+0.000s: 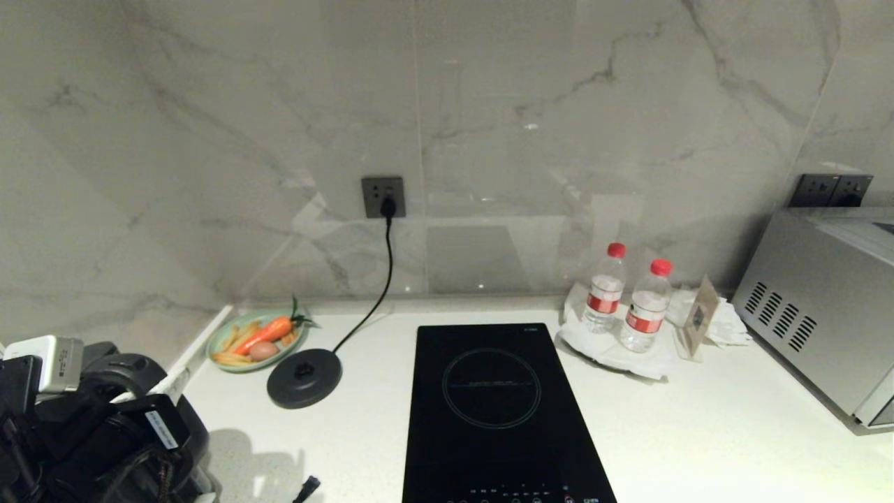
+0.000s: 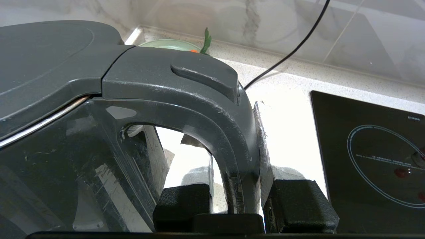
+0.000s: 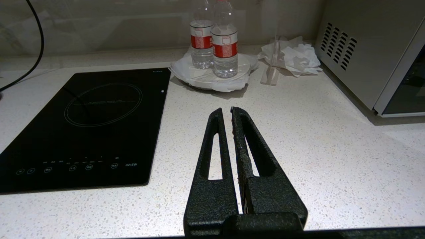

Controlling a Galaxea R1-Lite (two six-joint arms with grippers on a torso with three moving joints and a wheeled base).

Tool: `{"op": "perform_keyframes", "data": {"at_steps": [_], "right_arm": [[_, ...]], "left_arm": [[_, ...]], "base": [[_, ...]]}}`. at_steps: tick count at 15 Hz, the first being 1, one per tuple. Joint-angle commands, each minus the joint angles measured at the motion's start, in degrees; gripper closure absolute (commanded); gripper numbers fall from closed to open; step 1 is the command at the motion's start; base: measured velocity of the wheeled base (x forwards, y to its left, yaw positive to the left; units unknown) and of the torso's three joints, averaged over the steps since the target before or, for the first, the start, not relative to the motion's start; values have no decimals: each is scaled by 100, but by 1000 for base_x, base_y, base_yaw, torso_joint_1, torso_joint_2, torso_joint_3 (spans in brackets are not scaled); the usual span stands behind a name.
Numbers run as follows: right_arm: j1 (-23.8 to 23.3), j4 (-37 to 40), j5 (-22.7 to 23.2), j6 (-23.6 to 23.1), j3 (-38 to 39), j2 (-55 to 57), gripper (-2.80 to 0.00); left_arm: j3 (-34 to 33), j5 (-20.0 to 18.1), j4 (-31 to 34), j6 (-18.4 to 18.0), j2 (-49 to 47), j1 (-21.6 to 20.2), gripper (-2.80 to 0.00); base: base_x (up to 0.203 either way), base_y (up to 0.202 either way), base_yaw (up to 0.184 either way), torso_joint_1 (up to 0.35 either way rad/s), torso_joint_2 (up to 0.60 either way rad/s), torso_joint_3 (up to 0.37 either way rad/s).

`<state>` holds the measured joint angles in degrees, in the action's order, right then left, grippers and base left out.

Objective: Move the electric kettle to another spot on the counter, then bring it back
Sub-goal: Place it by the sink

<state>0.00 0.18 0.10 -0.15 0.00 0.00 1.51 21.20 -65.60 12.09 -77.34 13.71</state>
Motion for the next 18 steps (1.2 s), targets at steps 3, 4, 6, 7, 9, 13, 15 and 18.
{"op": "perform_keyframes", "data": {"at_steps": [3,4,6,7,9,13,15,18], "right_arm": [[0,-1,-1,-3,0,0,0],[0,-1,0,-3,0,0,0],[0,-1,-1,-3,0,0,0],[0,-1,-1,-3,0,0,0],[0,-1,-1,-3,0,0,0],[3,-1,-1,-3,0,0,0],[0,-1,-1,-3,0,0,0],[0,-1,-1,-12,0,0,0]], "left_arm": [[-11,15,-41,12,34,0,0],[-20,15,-41,12,34,0,0],[-28,15,-41,12,34,0,0],[-37,15,-41,12,34,0,0],[-28,15,-41,12,34,0,0],[-19,10,-41,4,58,0,0],[-29,7,-32,4,148,-6,0],[-98,15,-23,12,219,-8,0]], "base": [[0,0,0,0,0,0],[0,0,0,0,0,0],[0,0,0,119,-241,-148],[0,0,0,100,-220,-119],[0,0,0,90,-221,-123],[0,0,0,23,-47,-27],[0,0,0,0,0,0],[0,0,0,0,0,0]]}}
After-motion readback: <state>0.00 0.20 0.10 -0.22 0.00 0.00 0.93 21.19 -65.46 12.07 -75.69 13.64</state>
